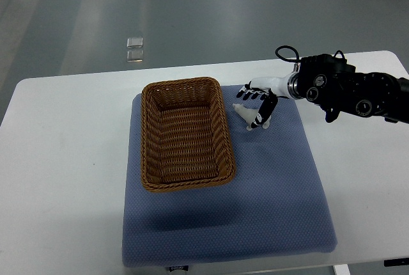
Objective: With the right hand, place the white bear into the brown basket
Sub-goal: 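Lower the right hand onto the white bear and close fingers around it, then lift the white bear upward with the right hand, then lower the held bear into the brown wicker basket with the right hand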
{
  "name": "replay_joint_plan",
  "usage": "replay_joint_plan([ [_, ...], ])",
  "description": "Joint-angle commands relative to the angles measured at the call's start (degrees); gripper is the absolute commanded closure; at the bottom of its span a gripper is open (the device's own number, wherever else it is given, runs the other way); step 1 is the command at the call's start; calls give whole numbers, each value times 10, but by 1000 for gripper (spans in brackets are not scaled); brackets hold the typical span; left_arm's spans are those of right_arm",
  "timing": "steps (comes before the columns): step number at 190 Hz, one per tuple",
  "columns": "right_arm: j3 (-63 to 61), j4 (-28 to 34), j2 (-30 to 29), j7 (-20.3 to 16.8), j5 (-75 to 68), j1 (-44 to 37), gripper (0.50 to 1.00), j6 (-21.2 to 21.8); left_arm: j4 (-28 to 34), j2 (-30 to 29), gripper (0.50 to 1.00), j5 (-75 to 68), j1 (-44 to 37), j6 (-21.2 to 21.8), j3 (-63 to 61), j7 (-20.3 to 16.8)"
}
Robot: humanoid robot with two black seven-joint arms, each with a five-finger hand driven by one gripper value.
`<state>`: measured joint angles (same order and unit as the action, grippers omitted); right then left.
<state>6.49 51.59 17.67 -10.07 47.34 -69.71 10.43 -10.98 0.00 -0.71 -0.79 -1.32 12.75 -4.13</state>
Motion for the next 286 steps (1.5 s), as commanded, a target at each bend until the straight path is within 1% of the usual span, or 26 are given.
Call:
replay_joint_plan([
  [1, 0, 0, -3, 0, 4, 3, 675, -3, 1, 0, 500, 0, 1, 0, 0, 0],
  [16, 0, 0, -5, 0, 9, 5, 699, -6, 1, 0, 500, 0, 0, 0, 1, 0],
  [30, -1, 0, -6, 1, 15, 10, 707, -9, 1, 0, 500, 0, 0, 0, 1, 0],
  [36, 0, 0, -8, 1, 16, 12, 722, -10, 0, 0, 500, 0, 0, 0, 1, 0],
  [39, 0, 0, -8, 1, 16, 12, 740, -11, 1, 0, 500, 0, 0, 0, 1, 0],
  [47, 0, 0, -8, 1, 17, 12, 766, -12, 1, 0, 500, 0, 0, 0, 1, 0],
  [57, 0, 0, -8, 2, 17, 12, 791, -12, 1, 0, 500, 0, 0, 0, 1, 0],
  [65, 0, 0, -8, 3, 17, 12, 832, -12, 1, 0, 500, 0, 0, 0, 1, 0],
  [69, 0, 0, -8, 6, 18, 12, 861, -13, 1, 0, 500, 0, 0, 0, 1, 0],
  [70, 0, 0, -8, 7, 18, 12, 875, -13, 1, 0, 500, 0, 0, 0, 1, 0],
  [71, 0, 0, -8, 7, 18, 12, 875, -13, 1, 0, 500, 0, 0, 0, 1, 0],
  [72, 0, 0, -8, 8, 20, 12, 889, -13, 1, 0, 500, 0, 1, 0, 1, 0],
  [79, 0, 0, -8, 11, 25, 12, 926, -14, 1, 0, 500, 0, 1, 0, 2, 0],
  [80, 0, 0, -8, 12, 27, 12, 940, -14, 1, 0, 500, 0, 0, 0, 2, 0],
  [81, 0, 0, -8, 12, 27, 12, 940, -14, 1, 0, 500, 0, 0, 0, 2, 0],
  [83, 0, 0, -7, 12, 30, 11, 959, -14, 1, 0, 500, 0, 0, 0, 2, 0],
  [100, -2, 0, -5, 14, 32, 9, 989, -14, 1, 0, 500, 0, 0, 0, 1, 0],
  [123, -7, 2, 4, 14, 30, 2, 989, -7, 2, 0, 500, 0, 0, 0, 1, 0],
  [138, -9, 9, 15, 14, 28, -20, 989, -4, 3, 0, 500, 0, 0, 0, 2, 0],
  [161, -9, 50, 52, 15, 19, -68, 989, 13, 5, 0, 500, 0, 0, 0, 2, 0],
  [184, -9, 95, 91, 14, -8, -140, 983, 26, 2, 0, 500, 0, 0, 0, 1, 0],
  [208, -8, 117, 103, 14, -23, -184, 973, 36, 1, 0, 500, 0, 0, 0, 1, 0],
  [237, -7, 118, 74, 15, -24, -194, 967, 29, 2, 0, 500, 0, 0, 0, 1, 0],
  [248, -6, 116, 45, 15, -23, -193, 967, 20, 3, 0, 500, 0, 0, 0, 2, 0],
  [268, 0, 107, -13, 29, -24, -188, 963, -12, 6, 0, 500, 0, 0, 0, 2, 0],
  [286, 10, 78, -75, 31, -25, -181, 961, -25, 5, 0, 500, 0, 0, 0, 2, 0],
])
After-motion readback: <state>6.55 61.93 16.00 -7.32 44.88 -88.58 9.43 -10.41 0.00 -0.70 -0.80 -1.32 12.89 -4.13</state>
